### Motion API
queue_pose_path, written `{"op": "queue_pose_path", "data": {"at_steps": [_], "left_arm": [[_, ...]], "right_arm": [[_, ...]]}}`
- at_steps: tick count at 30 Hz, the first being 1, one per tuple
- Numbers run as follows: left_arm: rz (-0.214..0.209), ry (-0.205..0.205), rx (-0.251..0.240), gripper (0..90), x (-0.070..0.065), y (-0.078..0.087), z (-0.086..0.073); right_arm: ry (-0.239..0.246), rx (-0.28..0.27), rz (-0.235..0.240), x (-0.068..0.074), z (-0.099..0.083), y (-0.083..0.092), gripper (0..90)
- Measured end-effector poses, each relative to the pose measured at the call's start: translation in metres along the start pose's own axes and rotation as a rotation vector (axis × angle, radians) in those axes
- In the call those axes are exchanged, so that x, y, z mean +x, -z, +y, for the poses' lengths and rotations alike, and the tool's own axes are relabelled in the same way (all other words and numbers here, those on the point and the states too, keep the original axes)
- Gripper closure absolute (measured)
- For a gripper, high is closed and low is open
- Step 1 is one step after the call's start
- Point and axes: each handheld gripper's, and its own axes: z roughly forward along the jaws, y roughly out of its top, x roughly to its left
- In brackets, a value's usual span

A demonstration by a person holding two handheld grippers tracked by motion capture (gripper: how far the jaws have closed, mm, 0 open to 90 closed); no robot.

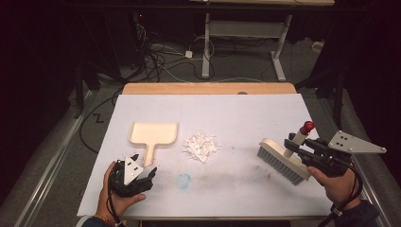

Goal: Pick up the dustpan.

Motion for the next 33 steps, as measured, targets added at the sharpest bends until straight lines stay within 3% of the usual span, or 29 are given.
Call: {"op": "queue_pose_path", "data": {"at_steps": [6, 7, 10, 12, 13, 14, 16, 17, 20, 22, 23, 24, 25, 27, 31, 33], "left_arm": [[0.001, 0.013, 0.008, 22.5, 0.005, 0.003, -0.001], [-0.007, 0.046, -0.008, 22.5, 0.010, 0.005, -0.001], [-0.009, 0.067, 0.000, 23.0, 0.012, 0.005, -0.002], [-0.016, 0.123, 0.064, 23.0, 0.017, 0.000, -0.004], [-0.016, 0.123, 0.064, 23.0, 0.017, 0.000, -0.004], [-0.039, 0.192, 0.093, 23.0, 0.021, -0.005, -0.003], [-0.058, 0.230, 0.098, 23.1, 0.024, -0.009, -0.001], [-0.058, 0.230, 0.098, 23.1, 0.024, -0.009, -0.001], [-0.018, 0.260, 0.165, 23.1, 0.029, -0.028, 0.011], [-0.011, 0.280, 0.178, 23.2, 0.033, -0.034, 0.016], [-0.035, 0.324, 0.194, 23.1, 0.039, -0.046, 0.021], [-0.035, 0.324, 0.194, 23.1, 0.039, -0.046, 0.021], [-0.055, 0.331, 0.240, 23.4, 0.040, -0.062, 0.023], [-0.049, 0.338, 0.267, 25.4, 0.041, -0.071, 0.024], [-0.014, 0.344, 0.261, 31.4, 0.047, -0.081, 0.024], [-0.016, 0.345, 0.254, 35.7, 0.049, -0.083, 0.023]], "right_arm": [[0.005, 0.019, -0.008, 0.001, -0.003, -0.003, 70.1], [0.006, 0.019, -0.013, 0.002, -0.003, -0.003, 70.1], [0.009, 0.023, -0.016, 0.002, -0.002, -0.003, 70.1], [0.020, 0.018, -0.023, 0.004, -0.001, -0.003, 70.1], [0.020, 0.018, -0.023, 0.004, -0.001, -0.003, 70.1], [0.023, 0.026, -0.023, 0.006, -0.002, -0.004, 70.1], [0.023, 0.035, -0.026, 0.007, -0.003, -0.005, 70.1], [0.021, 0.038, -0.025, 0.007, -0.003, -0.006, 70.1], [0.026, 0.037, -0.026, 0.006, -0.003, -0.008, 70.1], [0.025, 0.041, -0.025, 0.006, -0.003, -0.009, 70.0], [0.021, 0.042, -0.031, 0.005, -0.003, -0.010, 70.1], [0.021, 0.042, -0.031, 0.005, -0.003, -0.010, 70.1], [0.022, 0.047, -0.030, 0.004, -0.004, -0.010, 70.1], [0.018, 0.048, -0.035, 0.003, -0.005, -0.010, 70.1], [0.012, 0.052, -0.038, 0.002, -0.007, -0.012, 70.1], [0.016, 0.058, -0.041, 0.003, -0.008, -0.013, 70.1]]}}
